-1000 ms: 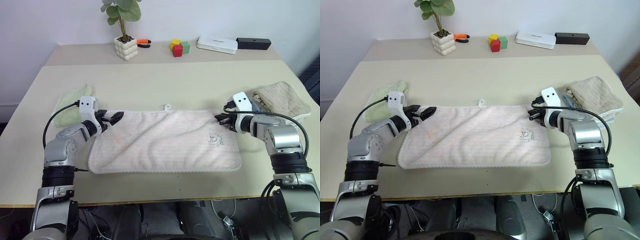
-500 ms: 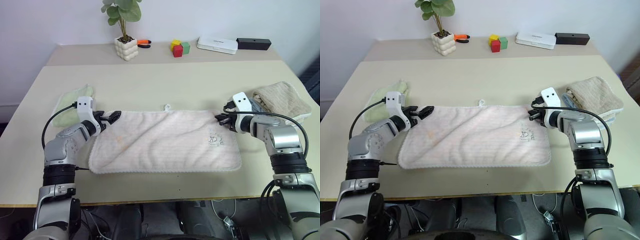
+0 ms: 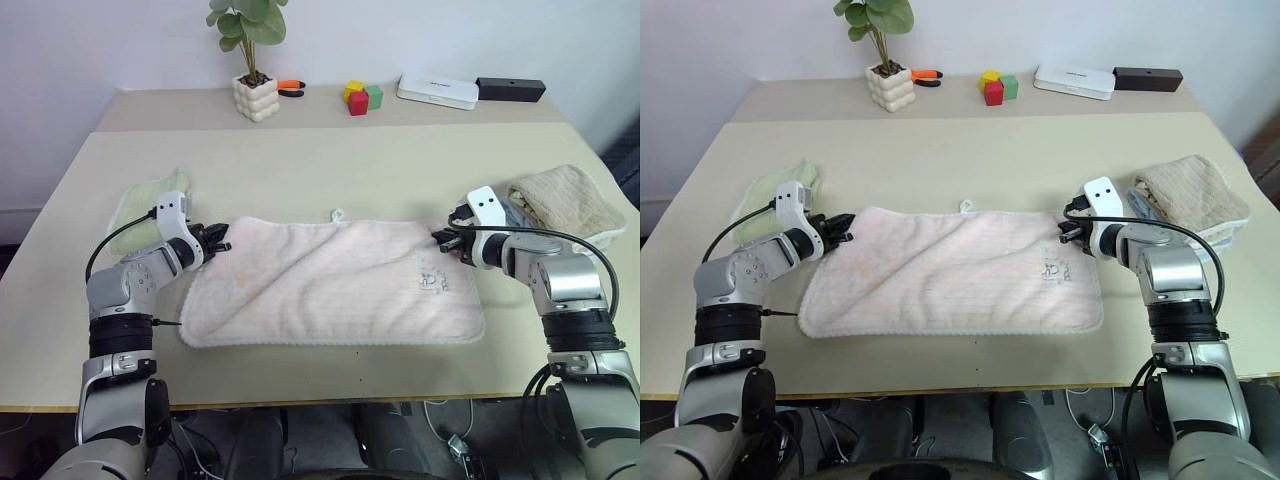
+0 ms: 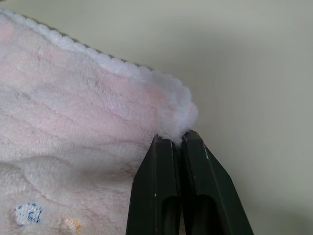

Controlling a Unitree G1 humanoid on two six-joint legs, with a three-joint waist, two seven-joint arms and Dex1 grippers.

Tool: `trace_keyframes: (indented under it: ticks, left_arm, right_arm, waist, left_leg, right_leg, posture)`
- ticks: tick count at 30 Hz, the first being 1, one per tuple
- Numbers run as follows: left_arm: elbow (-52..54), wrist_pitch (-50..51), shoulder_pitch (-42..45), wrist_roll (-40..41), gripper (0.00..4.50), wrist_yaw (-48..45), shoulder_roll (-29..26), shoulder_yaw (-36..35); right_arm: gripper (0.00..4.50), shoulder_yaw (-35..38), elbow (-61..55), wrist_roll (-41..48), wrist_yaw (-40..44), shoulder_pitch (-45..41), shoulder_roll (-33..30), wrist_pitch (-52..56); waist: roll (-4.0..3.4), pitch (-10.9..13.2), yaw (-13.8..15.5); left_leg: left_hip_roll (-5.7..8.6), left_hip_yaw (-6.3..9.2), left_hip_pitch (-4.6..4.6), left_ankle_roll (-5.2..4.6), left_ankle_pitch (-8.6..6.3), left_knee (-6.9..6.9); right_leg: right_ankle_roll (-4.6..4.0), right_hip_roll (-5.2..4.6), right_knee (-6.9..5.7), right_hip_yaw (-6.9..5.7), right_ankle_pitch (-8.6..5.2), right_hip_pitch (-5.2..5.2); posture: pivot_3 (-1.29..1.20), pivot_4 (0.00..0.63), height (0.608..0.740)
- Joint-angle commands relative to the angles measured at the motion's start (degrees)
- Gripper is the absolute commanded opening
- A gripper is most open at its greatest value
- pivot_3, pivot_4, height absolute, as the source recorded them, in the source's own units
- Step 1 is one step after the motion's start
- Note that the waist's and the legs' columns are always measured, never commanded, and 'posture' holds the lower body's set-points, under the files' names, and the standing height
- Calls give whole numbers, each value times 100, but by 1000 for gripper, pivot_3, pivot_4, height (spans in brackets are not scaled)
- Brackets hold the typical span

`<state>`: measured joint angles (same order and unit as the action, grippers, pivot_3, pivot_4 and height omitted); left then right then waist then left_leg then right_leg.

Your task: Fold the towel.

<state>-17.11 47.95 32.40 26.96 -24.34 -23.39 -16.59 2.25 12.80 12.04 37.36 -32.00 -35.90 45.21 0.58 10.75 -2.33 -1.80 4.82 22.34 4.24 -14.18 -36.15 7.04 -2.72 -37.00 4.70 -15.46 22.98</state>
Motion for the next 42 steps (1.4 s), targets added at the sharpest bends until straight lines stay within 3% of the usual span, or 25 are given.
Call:
trace_keyframes:
  ticks: [1,16,22,27,32,35,40,42]
  left_arm:
    - [72,-231,158,120,84,-14,122,-102]
    - [-1015,-3168,1319,-335,84,-76,260,-195]
    - [-2650,-4547,2521,-642,84,-119,97,-185]
    - [-3609,-5436,3355,-853,84,-575,-162,-105]
    - [-3662,-5832,3445,-805,84,-1282,-382,-105]
    - [-3162,-5745,3000,-536,84,-1770,-474,-232]
    - [-1314,-4510,1745,125,84,-2298,-714,-283]
    - [-443,-3571,1134,565,84,-2506,-929,-281]
  right_arm:
    - [0,184,51,31,-182,-49,106,-138]
    - [0,416,1901,-282,-1021,-1409,423,-1903]
    - [0,327,3228,-609,-1411,-2456,664,-3088]
    - [0,668,3998,-511,-1818,-3219,689,-4040]
    - [0,1118,3443,32,-1266,-3066,684,-4545]
    - [0,1283,2412,429,-774,-2386,584,-4254]
    - [0,1378,203,1067,-15,-740,17,-2966]
    - [0,1561,-554,1527,241,-210,-273,-2270]
  waist:
    - [2,1,-3]
    - [9,11,-23]
    - [10,19,-35]
    - [8,21,-58]
    - [6,22,-95]
    - [5,22,-104]
    - [1,25,-123]
    - [-8,30,-145]
  left_leg:
    - [0,0,0,0,0,0]
    - [0,-1,15,10,6,12]
    - [1,-1,21,10,6,9]
    - [1,-2,31,10,6,28]
    - [1,-2,48,10,6,30]
    - [0,0,49,10,6,25]
    - [0,3,58,10,6,22]
    - [-1,4,65,10,7,12]
  right_leg:
    - [0,0,0,0,0,0]
    - [-1,1,2,1,1,23]
    - [0,1,2,1,1,27]
    - [0,1,5,1,1,48]
    - [1,0,6,0,0,60]
    - [2,-1,2,-2,0,59]
    - [3,-1,-4,-2,-1,65]
    - [3,-1,-13,-1,-1,70]
  posture:
    - [0,150,740]
    - [0,150,740]
    - [0,150,740]
    - [0,150,740]
    - [0,150,740]
    - [0,150,740]
    - [0,150,740]
    - [0,150,740]
